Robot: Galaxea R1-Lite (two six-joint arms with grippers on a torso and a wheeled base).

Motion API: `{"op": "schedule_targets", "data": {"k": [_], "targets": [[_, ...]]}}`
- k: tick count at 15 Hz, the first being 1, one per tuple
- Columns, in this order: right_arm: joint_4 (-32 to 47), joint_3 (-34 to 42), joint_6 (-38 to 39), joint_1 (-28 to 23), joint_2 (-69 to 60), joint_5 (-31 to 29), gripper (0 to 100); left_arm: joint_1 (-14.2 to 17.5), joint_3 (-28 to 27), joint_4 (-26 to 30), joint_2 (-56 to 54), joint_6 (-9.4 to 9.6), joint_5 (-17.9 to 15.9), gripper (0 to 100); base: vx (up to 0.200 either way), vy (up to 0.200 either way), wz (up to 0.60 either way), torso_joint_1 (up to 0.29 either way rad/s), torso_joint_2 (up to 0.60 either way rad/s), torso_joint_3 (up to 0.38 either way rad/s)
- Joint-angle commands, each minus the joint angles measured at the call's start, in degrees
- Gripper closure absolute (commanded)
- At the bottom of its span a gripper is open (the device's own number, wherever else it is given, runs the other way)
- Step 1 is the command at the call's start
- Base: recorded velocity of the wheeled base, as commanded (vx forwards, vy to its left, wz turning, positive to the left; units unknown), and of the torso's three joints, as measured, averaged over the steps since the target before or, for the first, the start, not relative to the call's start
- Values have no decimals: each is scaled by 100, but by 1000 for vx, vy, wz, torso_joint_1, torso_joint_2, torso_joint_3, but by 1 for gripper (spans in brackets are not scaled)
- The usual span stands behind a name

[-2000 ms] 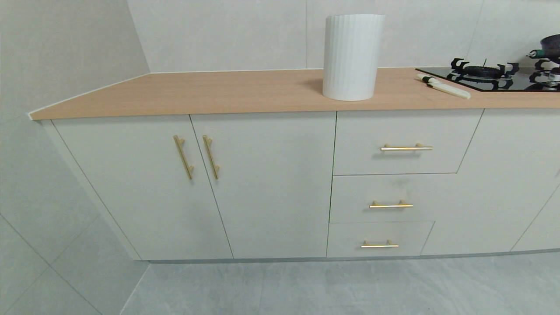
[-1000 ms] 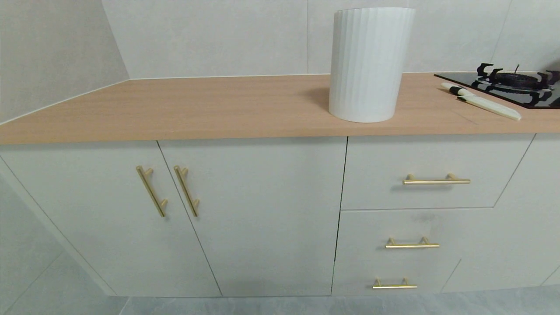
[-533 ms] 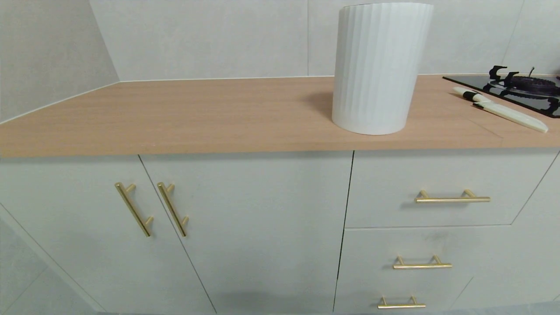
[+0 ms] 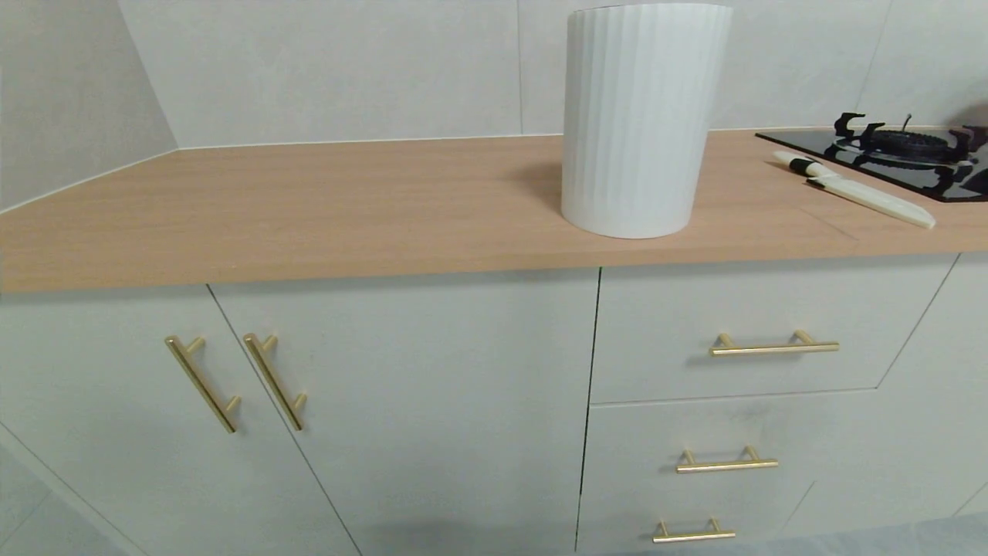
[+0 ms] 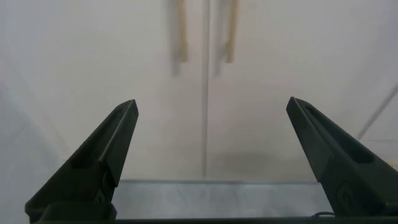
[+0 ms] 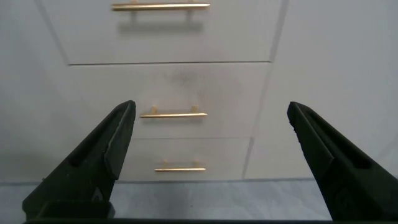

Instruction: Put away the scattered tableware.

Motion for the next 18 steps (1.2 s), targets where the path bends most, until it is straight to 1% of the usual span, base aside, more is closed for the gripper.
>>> {"op": "schedule_targets", "data": {"k": [1,8,17,18], "targets": [[-2,0,-2,2,9,4,0,2,-1,0,0,-4,6,0,0,0,0,0,0,0],[-2,0,-2,2,9,4,0,2,-1,0,0,-4,6,0,0,0,0,0,0,0],[-2,0,-2,2,9,4,0,2,-1,0,0,-4,6,0,0,-200,0,1,3,2],[-2,0,-2,2,9,4,0,2,-1,0,0,-4,6,0,0,0,0,0,0,0]]}}
